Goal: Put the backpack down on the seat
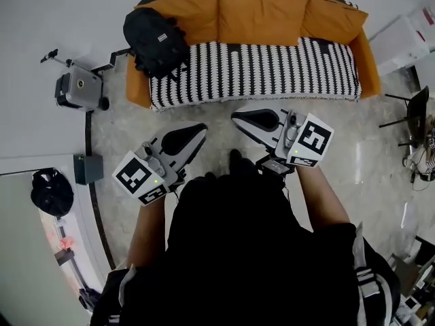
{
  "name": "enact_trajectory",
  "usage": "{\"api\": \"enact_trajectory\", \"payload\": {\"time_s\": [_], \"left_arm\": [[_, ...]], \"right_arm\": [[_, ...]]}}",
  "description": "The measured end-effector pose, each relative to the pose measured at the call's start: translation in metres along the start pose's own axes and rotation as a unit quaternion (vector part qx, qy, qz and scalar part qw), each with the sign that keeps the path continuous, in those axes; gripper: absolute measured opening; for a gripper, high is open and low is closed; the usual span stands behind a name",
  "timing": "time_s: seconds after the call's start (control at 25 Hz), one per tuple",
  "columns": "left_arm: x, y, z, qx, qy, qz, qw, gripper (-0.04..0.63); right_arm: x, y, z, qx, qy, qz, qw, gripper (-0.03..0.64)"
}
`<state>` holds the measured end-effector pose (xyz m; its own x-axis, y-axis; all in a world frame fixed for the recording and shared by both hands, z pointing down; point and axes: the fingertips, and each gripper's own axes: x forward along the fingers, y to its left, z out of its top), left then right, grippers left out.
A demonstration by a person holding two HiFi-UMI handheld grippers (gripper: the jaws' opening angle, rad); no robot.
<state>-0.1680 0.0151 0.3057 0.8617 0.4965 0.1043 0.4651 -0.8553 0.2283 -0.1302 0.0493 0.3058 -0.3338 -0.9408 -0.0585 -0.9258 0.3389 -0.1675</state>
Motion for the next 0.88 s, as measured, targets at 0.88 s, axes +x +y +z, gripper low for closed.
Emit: {"api": "enact_trajectory", "payload": {"time_s": [0.88], "left_arm": [[-0.148, -0.049, -0.051, -0.037, -0.038, -0.014, 0.9985, 0.031]], "right_arm": [[0.098, 0.153, -0.052, -0.003, 0.093, 0.052, 0.994, 0.026]]}}
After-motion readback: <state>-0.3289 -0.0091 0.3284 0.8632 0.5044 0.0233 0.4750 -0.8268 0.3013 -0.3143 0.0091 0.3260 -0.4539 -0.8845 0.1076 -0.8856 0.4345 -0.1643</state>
